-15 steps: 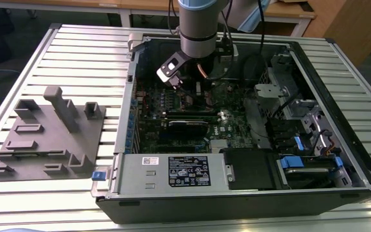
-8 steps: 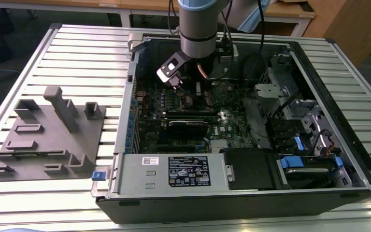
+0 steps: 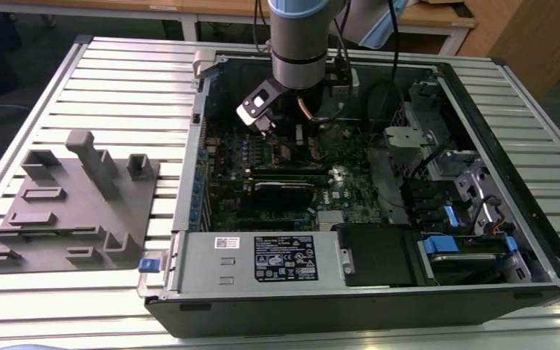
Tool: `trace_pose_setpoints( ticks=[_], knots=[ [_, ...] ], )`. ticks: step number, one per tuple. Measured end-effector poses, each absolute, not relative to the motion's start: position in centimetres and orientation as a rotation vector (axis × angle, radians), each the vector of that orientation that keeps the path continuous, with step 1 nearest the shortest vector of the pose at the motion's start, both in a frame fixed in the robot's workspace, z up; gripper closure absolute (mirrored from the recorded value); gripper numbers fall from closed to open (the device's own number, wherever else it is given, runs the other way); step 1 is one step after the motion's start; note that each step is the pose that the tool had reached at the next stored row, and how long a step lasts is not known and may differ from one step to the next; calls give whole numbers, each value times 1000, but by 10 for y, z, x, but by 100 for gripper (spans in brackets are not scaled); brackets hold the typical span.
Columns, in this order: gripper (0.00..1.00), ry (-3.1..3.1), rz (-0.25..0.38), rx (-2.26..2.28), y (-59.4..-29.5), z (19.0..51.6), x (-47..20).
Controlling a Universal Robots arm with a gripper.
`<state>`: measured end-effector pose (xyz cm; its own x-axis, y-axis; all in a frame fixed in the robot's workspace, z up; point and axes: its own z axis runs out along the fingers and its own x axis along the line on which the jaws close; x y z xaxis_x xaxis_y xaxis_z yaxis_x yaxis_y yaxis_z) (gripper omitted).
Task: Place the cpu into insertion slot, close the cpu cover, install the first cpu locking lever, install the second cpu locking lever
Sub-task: 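Place the cpu into insertion slot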
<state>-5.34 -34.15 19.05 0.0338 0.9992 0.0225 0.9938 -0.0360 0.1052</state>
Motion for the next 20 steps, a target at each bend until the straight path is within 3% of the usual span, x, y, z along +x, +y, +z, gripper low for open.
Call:
trace_pose_setpoints(
  ticks=[10,12,13,20],
  knots=[
    [46,2138,139,2214,-341,190,-53],
    [45,2139,142,2215,-341,190,-53],
    [39,2139,141,2215,-341,190,-53],
    [39,2139,138,2215,-341,191,-53]
  ],
)
